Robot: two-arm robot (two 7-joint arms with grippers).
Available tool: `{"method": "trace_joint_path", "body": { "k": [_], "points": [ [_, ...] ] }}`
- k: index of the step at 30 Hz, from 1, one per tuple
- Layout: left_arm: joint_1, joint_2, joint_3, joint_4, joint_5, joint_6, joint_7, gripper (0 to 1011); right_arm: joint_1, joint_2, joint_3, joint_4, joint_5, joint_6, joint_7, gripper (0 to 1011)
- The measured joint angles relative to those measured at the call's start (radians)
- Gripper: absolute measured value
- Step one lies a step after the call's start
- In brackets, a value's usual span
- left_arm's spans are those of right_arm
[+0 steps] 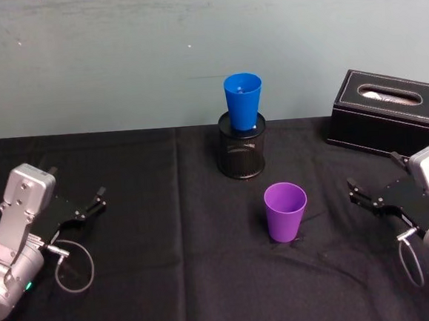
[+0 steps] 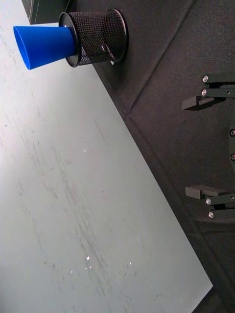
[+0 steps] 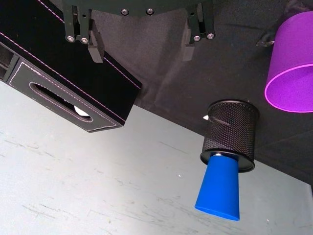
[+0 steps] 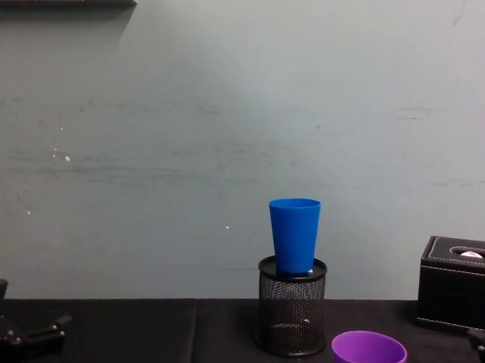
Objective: Pick up one cup with a gripper and tap it against the other cup.
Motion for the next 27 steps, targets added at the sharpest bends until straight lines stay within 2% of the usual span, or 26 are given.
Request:
{"method": "trace_joint_path", "body": {
  "k": [27],
  "points": [
    [0.000, 0.000, 0.000, 0.000, 0.000, 0.000, 0.000, 1011, 0.000, 0.000, 0.000, 0.000, 0.000, 0.000, 0.000, 1003]
  ]
}}
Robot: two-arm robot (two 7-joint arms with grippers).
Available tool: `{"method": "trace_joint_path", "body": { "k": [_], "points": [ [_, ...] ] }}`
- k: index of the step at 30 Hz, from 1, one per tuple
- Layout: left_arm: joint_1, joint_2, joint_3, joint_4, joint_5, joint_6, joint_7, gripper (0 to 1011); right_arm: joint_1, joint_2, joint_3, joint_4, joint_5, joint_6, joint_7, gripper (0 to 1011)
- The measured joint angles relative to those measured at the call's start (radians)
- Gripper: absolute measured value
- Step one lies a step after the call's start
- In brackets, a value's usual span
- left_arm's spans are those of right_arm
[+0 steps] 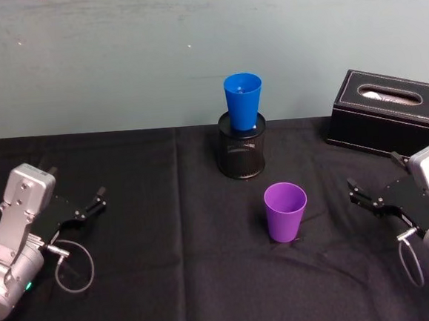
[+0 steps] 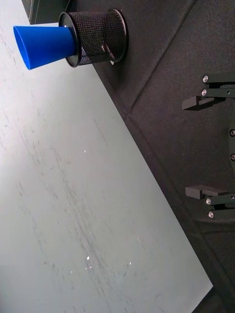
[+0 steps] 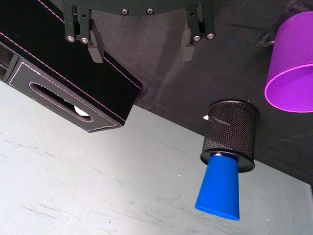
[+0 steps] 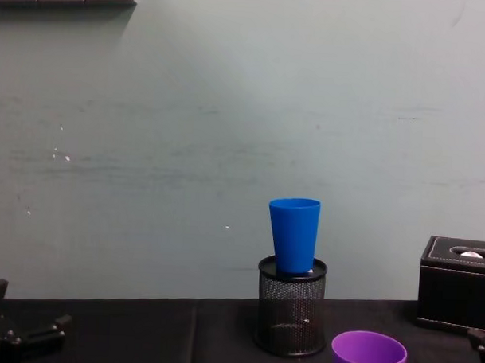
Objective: Pick up one cup with a gripper and tap it against the other cup.
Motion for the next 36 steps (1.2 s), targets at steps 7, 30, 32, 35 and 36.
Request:
{"method": "trace_joint_path", "body": {
  "k": [7, 30, 32, 35, 36],
  "points": [
    [0.000, 0.000, 0.000, 0.000, 0.000, 0.000, 0.000, 1011, 0.000, 0.000, 0.000, 0.000, 0.000, 0.000, 0.000, 1003],
    [0.000, 0.000, 0.000, 0.000, 0.000, 0.000, 0.000, 1011, -0.004, -0.004, 0.015, -0.004, 0.010, -0.007, 0.013, 1003],
    [0.000, 0.000, 0.000, 0.000, 0.000, 0.000, 0.000, 1011, -0.009, -0.007, 0.025, -0.008, 0.021, -0.016, 0.029, 1003],
    [0.000, 0.000, 0.000, 0.000, 0.000, 0.000, 0.000, 1011, -0.017, -0.010, 0.039, -0.013, 0.039, -0.030, 0.054, 1003],
    [0.000, 0.000, 0.000, 0.000, 0.000, 0.000, 0.000, 1012, -0.020, -0.010, 0.043, -0.015, 0.045, -0.034, 0.063, 1003]
  ]
}}
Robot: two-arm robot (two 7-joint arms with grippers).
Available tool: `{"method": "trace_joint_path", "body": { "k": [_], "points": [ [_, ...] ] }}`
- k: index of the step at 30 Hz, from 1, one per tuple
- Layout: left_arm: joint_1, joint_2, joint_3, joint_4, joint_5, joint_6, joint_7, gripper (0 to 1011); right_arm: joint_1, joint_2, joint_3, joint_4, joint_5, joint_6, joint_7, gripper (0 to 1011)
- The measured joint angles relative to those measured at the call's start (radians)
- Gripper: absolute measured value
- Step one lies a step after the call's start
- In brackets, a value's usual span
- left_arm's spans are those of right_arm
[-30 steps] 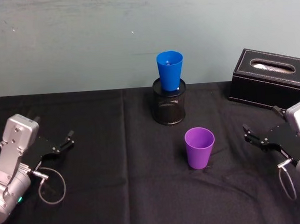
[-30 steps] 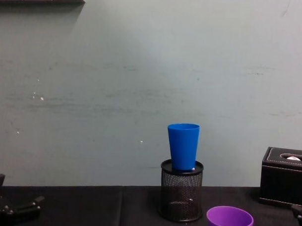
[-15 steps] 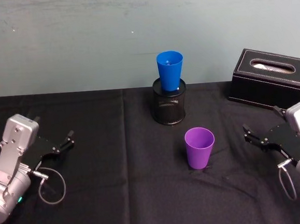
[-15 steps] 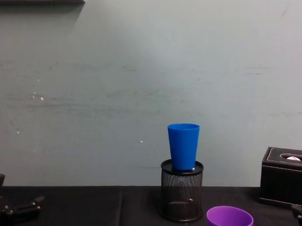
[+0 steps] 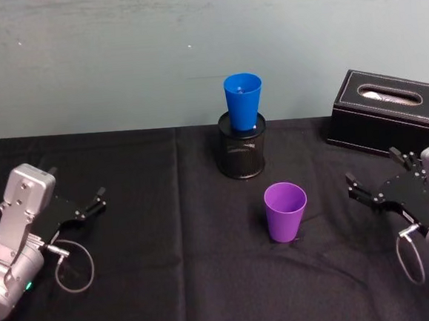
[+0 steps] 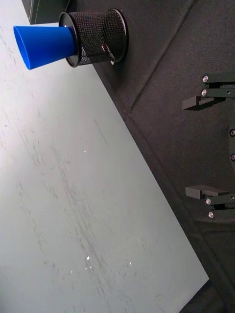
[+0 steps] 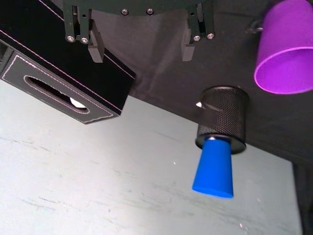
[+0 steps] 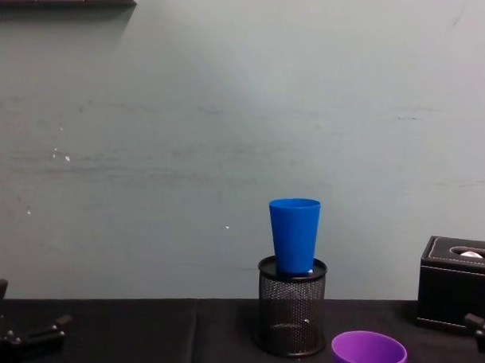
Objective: Pick up one cup with a gripper and tap it against the other cup.
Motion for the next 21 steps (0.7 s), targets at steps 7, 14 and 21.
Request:
{"method": "trace_joint_path", "body": {
  "k": [7, 14, 21],
  "points": [
    [0.000, 0.000, 0.000, 0.000, 0.000, 0.000, 0.000, 1011, -0.018, -0.009, 0.032, -0.002, 0.091, -0.040, 0.110, 1003],
    [0.000, 0.000, 0.000, 0.000, 0.000, 0.000, 0.000, 1011, -0.029, -0.026, 0.047, 0.003, 0.181, -0.059, 0.227, 1003],
    [0.000, 0.000, 0.000, 0.000, 0.000, 0.000, 0.000, 1011, -0.030, -0.049, 0.037, 0.015, 0.195, -0.040, 0.280, 1003]
  ]
}}
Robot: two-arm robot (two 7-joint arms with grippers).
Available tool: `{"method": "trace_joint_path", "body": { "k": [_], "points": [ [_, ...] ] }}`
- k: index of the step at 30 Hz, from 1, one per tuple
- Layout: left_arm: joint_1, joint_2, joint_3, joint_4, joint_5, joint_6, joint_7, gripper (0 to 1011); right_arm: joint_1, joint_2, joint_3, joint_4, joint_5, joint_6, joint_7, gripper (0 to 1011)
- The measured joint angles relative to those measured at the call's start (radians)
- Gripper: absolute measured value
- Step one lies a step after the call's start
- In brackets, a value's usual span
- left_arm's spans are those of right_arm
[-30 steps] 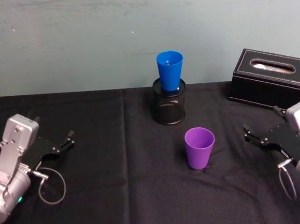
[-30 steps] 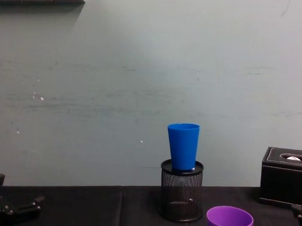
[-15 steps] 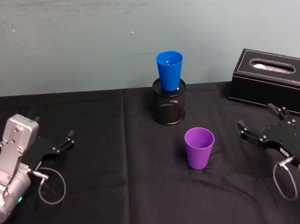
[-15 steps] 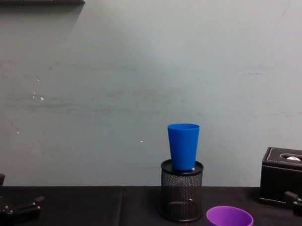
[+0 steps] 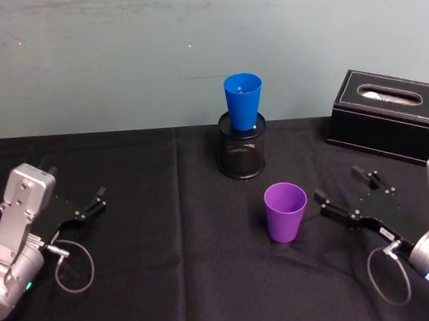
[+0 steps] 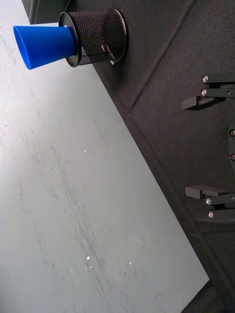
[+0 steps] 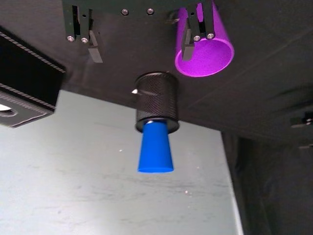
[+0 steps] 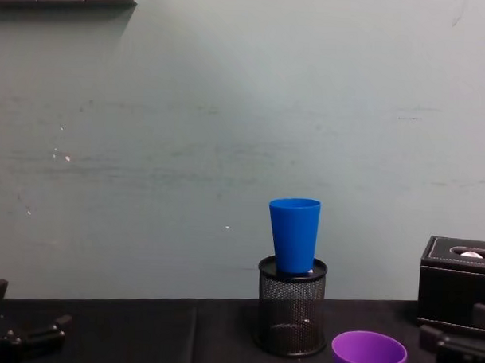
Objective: Pick up one cup with a gripper and tap it against the other cup.
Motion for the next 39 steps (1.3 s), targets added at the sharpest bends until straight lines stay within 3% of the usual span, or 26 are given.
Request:
{"method": "trace_joint_path", "body": {
  "k": [21, 32, 39],
  "points": [
    [0.000, 0.000, 0.000, 0.000, 0.000, 0.000, 0.000, 1011, 0.020, -0.060, -0.034, 0.056, -0.054, 0.005, 0.100, 1003],
    [0.000, 0.000, 0.000, 0.000, 0.000, 0.000, 0.000, 1011, 0.069, -0.109, -0.056, 0.127, -0.087, 0.001, 0.166, 1003],
    [0.000, 0.000, 0.000, 0.000, 0.000, 0.000, 0.000, 1012, 0.085, -0.128, -0.050, 0.160, -0.100, -0.003, 0.186, 1003]
  ]
}}
